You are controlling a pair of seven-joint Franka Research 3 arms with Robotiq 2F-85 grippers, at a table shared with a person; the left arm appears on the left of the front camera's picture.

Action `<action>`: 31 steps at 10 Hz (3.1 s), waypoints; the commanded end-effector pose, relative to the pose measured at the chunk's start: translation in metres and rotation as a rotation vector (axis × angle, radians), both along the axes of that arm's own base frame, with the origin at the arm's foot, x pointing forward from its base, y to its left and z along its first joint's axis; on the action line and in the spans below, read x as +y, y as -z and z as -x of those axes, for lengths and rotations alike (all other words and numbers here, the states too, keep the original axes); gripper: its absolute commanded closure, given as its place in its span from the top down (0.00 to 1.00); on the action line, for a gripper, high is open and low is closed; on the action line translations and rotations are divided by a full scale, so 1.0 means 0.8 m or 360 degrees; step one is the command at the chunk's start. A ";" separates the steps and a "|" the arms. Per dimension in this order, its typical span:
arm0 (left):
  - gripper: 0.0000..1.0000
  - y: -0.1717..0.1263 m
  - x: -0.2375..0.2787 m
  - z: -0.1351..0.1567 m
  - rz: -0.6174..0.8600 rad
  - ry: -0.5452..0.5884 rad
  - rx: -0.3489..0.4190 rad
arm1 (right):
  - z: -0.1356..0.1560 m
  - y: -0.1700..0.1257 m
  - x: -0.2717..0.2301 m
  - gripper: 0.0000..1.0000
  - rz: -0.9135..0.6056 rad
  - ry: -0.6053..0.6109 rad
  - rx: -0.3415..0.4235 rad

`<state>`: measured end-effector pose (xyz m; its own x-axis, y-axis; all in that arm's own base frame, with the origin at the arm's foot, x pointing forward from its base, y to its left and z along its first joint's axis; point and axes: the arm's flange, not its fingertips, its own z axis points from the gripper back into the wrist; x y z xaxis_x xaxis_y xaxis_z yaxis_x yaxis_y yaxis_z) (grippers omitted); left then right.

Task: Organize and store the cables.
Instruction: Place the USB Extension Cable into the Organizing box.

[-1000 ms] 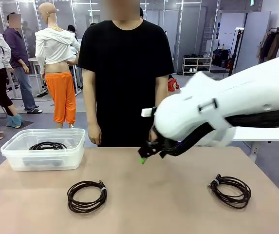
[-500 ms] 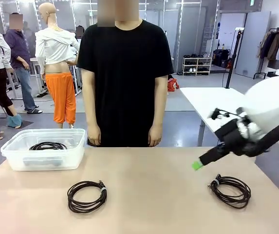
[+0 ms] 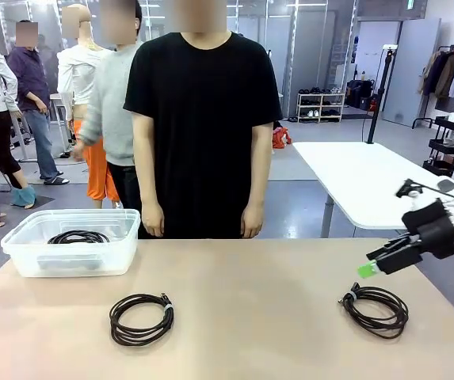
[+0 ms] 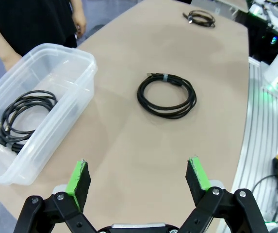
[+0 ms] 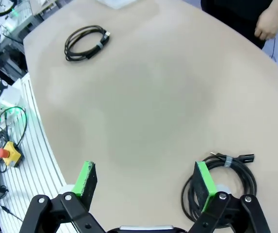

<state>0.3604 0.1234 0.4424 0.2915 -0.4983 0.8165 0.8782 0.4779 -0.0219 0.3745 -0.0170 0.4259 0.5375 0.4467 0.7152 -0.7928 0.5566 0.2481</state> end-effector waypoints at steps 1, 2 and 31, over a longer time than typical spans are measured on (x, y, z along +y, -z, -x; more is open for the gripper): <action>1.00 -0.032 -0.070 0.011 -0.0077 -0.0076 0.0150 | 0.065 0.046 -0.012 1.00 -0.0127 -0.0038 -0.0062; 1.00 -0.041 -0.100 0.011 -0.0111 -0.0126 0.0208 | 0.072 0.052 -0.015 1.00 -0.0135 -0.0043 -0.0088; 1.00 -0.017 -0.500 -0.066 -0.0683 -0.1190 0.1060 | 0.014 0.032 -0.086 1.00 -0.0041 0.0099 -0.0086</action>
<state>0.4003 -0.2529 0.4586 0.9317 -0.3013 0.2030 0.3217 0.9439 -0.0752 0.3630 -0.0865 0.3998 0.5331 0.3967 0.7473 -0.7653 0.6026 0.2260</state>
